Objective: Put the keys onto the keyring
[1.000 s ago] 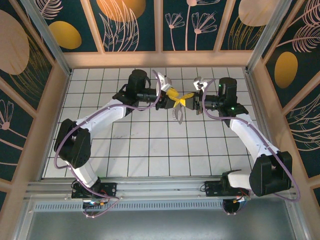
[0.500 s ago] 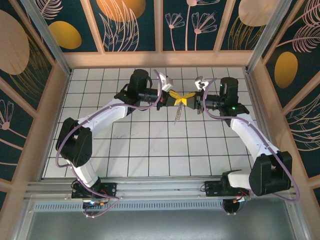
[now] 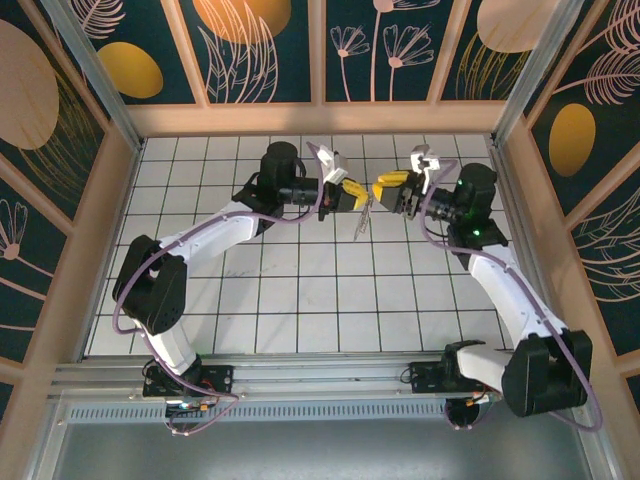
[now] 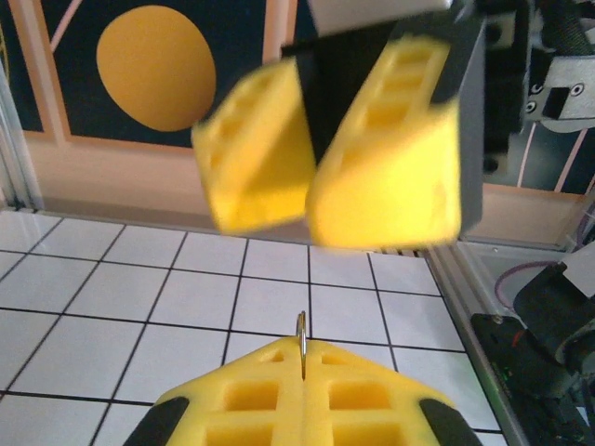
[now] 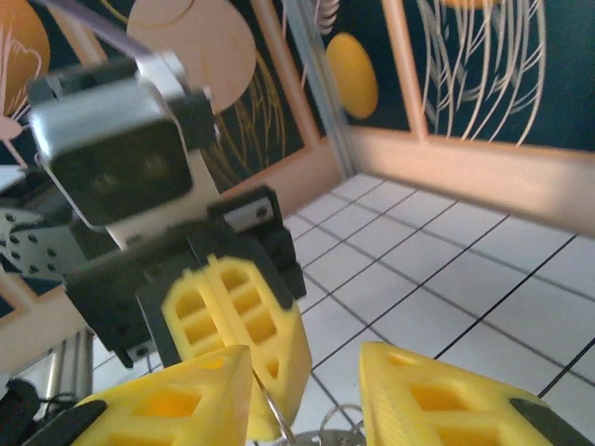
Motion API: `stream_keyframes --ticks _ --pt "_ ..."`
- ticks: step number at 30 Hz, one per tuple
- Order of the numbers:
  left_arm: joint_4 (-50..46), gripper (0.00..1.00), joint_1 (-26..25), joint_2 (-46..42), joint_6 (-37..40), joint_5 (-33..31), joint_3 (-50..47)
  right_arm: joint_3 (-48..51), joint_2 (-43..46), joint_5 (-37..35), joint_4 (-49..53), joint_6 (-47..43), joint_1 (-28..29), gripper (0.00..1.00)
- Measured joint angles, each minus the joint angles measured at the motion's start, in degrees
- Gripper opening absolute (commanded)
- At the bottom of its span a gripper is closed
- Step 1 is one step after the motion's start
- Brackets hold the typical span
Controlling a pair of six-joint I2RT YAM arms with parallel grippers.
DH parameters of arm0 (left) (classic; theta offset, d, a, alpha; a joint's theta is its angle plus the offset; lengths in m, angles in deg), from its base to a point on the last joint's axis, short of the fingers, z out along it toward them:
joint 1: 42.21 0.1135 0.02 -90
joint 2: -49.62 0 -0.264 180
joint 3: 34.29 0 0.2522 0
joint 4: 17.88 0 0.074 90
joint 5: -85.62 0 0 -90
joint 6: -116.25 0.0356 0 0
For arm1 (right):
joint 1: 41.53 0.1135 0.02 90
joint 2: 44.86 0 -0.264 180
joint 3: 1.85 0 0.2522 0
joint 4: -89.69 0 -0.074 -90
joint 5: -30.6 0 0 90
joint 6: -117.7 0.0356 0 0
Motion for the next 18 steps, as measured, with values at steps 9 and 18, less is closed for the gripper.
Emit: stream_keyframes --ticks 9,18 --pt "1.38 0.0 -0.24 0.07 -1.31 0.0 -0.09 14.51 10.56 -12.46 -11.26 8.55 -0.7 0.48" --pt "2.89 0.0 -0.24 1.09 -2.67 0.0 -0.09 29.38 14.88 -23.06 -18.47 10.84 3.45 0.49"
